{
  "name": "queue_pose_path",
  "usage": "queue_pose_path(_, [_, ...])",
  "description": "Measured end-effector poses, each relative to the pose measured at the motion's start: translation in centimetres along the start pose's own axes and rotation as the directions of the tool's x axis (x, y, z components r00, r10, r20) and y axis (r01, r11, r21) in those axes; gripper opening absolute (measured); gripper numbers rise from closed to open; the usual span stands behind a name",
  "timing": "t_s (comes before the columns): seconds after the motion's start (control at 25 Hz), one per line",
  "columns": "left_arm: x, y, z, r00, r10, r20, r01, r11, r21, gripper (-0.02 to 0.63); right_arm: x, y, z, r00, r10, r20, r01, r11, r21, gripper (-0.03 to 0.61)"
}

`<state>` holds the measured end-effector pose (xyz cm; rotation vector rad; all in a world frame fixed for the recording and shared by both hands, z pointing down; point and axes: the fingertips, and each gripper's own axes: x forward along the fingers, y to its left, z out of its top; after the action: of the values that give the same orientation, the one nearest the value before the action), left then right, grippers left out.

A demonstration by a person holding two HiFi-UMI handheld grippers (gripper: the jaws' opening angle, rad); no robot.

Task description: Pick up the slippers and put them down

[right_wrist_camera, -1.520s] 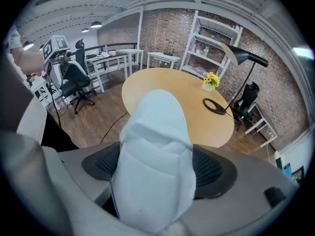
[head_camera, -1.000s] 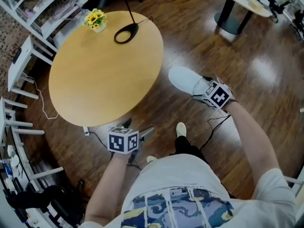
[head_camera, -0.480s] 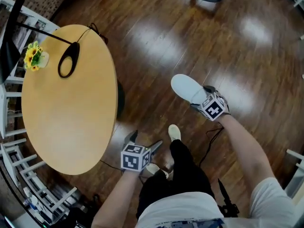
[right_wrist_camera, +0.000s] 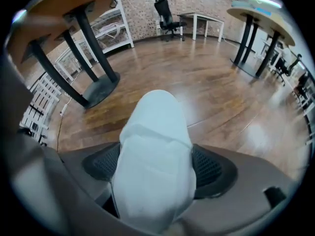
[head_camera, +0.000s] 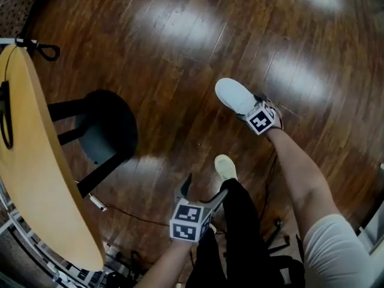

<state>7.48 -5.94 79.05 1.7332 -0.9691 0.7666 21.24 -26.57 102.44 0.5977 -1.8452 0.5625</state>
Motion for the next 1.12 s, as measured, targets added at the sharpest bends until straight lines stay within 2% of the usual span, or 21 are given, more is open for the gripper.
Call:
queue_pose_path(0.08, [3.3,2.1,-1.8,1.000,-0.013,-0.016,0.013,1.000,0.009,0.500,5.8,0.3,-2.0,1.000,0.009,-0.019,-0.009,0.999,0.039,0.469])
queue_pose_path(0.2, [7.6,4.8,-5.0,0.999,-0.019,-0.047,0.018,0.999,-0.030,0.500,12.5,0.7,-5.3,0.998,0.012,-0.057,-0.007,0.997,0.079,0.474])
queue_pose_path(0.44, [13.7,8.9,-8.7,0.996,-0.008,-0.085,0.002,0.998,-0.065,0.500,19.5,-0.2,-8.7,0.997,0.001,-0.072,0.008,0.992,0.122,0.490])
queue_pose_path(0.68, [17.1,11.1,-8.0,0.997,0.004,-0.073,-0.017,0.985,-0.174,0.500,20.7,-0.2,-10.6,0.995,0.054,-0.082,-0.036,0.978,0.205,0.509])
queue_pose_path(0.88, [16.7,11.9,-6.5,0.997,0.051,-0.056,-0.062,0.971,-0.230,0.500,18.9,-0.3,-10.9,0.993,0.086,-0.077,-0.066,0.970,0.235,0.515])
queue_pose_path(1.0, [15.8,13.2,-5.9,0.995,0.087,-0.039,-0.095,0.937,-0.337,0.500,17.5,-0.6,-11.4,0.991,0.098,-0.088,-0.071,0.959,0.274,0.512])
queue_pose_path(1.12, [14.9,15.2,-5.6,0.992,0.124,-0.026,-0.123,0.894,-0.431,0.500,16.2,-0.4,-12.0,0.989,0.111,-0.101,-0.078,0.956,0.284,0.467])
